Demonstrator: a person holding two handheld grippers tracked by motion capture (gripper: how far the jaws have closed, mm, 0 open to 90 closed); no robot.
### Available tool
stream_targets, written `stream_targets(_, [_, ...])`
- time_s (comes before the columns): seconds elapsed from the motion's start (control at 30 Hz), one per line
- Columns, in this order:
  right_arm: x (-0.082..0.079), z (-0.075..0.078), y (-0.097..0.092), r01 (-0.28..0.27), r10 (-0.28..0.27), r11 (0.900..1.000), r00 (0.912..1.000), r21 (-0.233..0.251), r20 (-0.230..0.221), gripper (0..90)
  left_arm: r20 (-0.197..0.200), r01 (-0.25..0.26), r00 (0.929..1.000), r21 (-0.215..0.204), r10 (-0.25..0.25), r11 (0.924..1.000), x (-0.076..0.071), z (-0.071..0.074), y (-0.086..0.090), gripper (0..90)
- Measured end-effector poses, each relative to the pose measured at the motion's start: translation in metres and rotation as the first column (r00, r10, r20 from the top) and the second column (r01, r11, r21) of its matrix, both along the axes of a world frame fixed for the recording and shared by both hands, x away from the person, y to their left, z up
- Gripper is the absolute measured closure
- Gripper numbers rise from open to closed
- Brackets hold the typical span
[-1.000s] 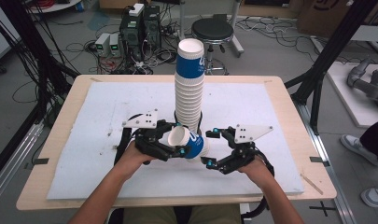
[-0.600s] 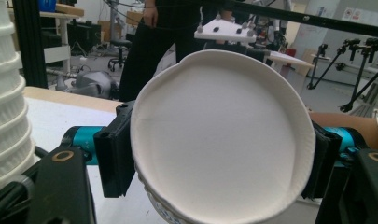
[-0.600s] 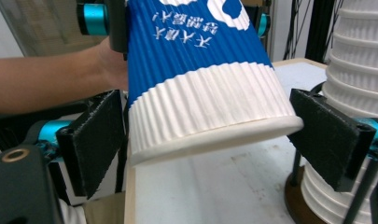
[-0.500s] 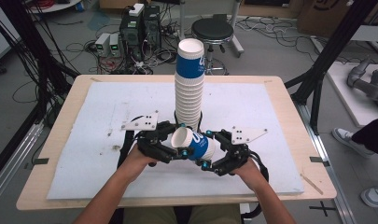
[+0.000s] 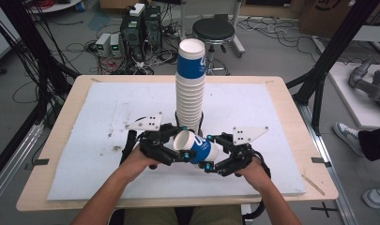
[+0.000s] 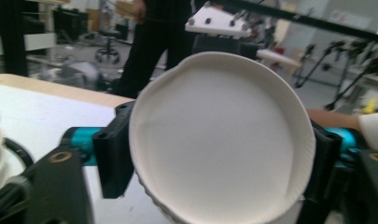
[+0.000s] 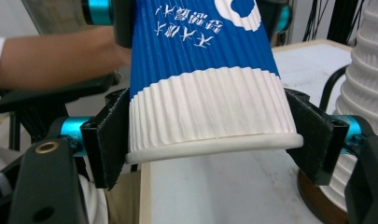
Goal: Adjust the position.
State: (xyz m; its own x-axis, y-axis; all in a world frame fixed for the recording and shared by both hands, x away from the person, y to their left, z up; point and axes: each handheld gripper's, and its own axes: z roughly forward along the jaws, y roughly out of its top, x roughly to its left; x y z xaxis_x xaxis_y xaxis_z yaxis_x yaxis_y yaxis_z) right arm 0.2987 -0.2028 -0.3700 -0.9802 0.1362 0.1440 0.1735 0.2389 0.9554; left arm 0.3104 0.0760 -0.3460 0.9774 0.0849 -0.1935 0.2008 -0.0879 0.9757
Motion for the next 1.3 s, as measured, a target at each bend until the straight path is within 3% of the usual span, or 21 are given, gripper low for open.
stream_targets(0.1, [0.0,0.003,-0.003,0.001,-0.001,0.9989,1.0,-0.047,-0.007,23.3,0.012,0.002,0.9999,0.058,-0.003,0.9983,-0.001,0.005,0.002,16.3])
stream_targets(0.27, [0.002,0.015,-0.007,0.006,-0.004,0.9892,0.9999,-0.147,0.014,23.2,0.025,0.013,0.9995,0.165,-0.018,0.9862,0.0,0.014,0.0,16.3])
stream_targets(0.4, [0.002,0.028,-0.005,-0.017,0.025,0.969,0.9992,-0.246,0.031,23.2,0.025,0.021,0.9993,0.2,-0.026,0.9796,0.002,0.019,-0.003,16.3])
stream_targets(0.53, [0.004,0.041,-0.002,-0.043,0.067,0.9415,0.9959,-0.334,0.061,23.0,0.017,0.055,0.998,0.242,-0.061,0.9688,0.001,0.018,-0.006,16.7])
stream_targets(0.63, [0.004,0.046,0.002,-0.056,0.085,0.9218,0.9945,-0.384,0.061,22.9,0.009,0.067,0.9974,0.256,-0.071,0.9645,0.001,0.016,-0.008,17.5])
stream_targets(0.73, [0.005,0.047,0.006,-0.066,0.105,0.9036,0.992,-0.423,0.07,22.9,0.002,0.097,0.9949,0.279,-0.101,0.9554,0.001,0.015,-0.009,25.1])
stream_targets(0.83, [0.005,0.046,0.008,-0.073,0.114,0.8938,0.9912,-0.443,0.068,22.8,-0.001,0.108,0.9936,0.288,-0.113,0.9516,0.002,0.013,-0.01,27.9])
stream_targets(0.9, [0.004,0.045,0.008,-0.061,0.102,0.9003,0.9921,-0.431,0.073,20.9,0.002,0.101,0.9944,0.277,-0.106,0.9557,0.003,0.013,-0.008,27.9])
stream_targets(0.97, [0.005,0.044,0.006,-0.04,0.082,0.9235,0.9923,-0.381,0.093,18.0,0.009,0.097,0.9946,0.272,-0.103,0.9574,0.004,0.013,-0.006,27.8])
stream_targets(1.07, [0.006,0.04,0.002,-0.033,0.053,0.9521,0.9971,-0.304,0.056,15.8,0.02,0.09,0.995,0.243,-0.098,0.9657,0.002,0.01,-0.003,27.9])
stream_targets(1.17, [0.005,0.036,-0.004,-0.013,0.024,0.9758,0.9986,-0.218,0.048,13.4,0.013,0.086,0.9958,0.188,-0.09,0.9783,0.002,0.005,0.001,28.0])
stream_targets(1.2, [0.005,0.035,-0.006,-0.006,0.017,0.9805,0.9985,-0.196,0.052,13.4,0.01,0.084,0.9961,0.153,-0.087,0.9846,0.003,0.003,0.003,28.1])
stream_targets(1.3, [0.006,0.031,-0.011,-0.001,0.006,0.9913,0.9991,-0.131,0.041,13.3,-0.002,0.08,0.9968,0.085,-0.08,0.9932,0.003,-0.002,0.007,28.1])
